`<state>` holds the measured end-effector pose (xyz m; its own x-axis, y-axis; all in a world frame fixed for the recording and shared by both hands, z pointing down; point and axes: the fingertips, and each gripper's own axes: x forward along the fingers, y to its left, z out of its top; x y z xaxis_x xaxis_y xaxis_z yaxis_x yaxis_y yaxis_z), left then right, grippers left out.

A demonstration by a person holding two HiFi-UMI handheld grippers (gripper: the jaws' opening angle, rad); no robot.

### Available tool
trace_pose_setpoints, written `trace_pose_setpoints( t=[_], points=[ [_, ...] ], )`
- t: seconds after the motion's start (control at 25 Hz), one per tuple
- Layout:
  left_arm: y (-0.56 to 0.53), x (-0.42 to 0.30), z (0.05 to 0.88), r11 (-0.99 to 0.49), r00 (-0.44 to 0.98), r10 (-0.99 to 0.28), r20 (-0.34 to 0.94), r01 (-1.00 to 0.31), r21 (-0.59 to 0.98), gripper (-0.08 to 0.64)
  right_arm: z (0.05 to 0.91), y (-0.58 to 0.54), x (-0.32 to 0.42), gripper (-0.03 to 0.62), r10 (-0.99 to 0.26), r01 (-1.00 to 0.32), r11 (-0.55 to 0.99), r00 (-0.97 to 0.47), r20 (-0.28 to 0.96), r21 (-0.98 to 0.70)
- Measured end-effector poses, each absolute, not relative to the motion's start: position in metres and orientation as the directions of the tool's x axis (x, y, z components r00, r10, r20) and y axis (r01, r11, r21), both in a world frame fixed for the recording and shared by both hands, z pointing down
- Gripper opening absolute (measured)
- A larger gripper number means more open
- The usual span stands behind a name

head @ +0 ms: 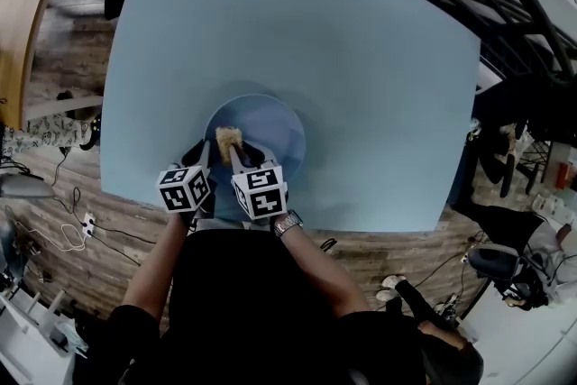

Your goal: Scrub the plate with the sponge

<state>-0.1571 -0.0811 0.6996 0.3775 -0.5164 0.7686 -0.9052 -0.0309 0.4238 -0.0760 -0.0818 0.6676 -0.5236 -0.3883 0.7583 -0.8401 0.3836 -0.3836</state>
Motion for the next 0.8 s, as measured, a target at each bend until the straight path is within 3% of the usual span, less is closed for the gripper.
trace_pose_setpoints(
  t=[0.8],
  points=[
    [-0.082, -0.160, 0.700, -0.035, 0.346, -0.525, 0.777, -0.922, 0.387, 0.005, 0.668, -0.082, -0.005, 0.066, -0.447, -0.895, 0.290, -0.440, 0.779, -0.339]
  ],
)
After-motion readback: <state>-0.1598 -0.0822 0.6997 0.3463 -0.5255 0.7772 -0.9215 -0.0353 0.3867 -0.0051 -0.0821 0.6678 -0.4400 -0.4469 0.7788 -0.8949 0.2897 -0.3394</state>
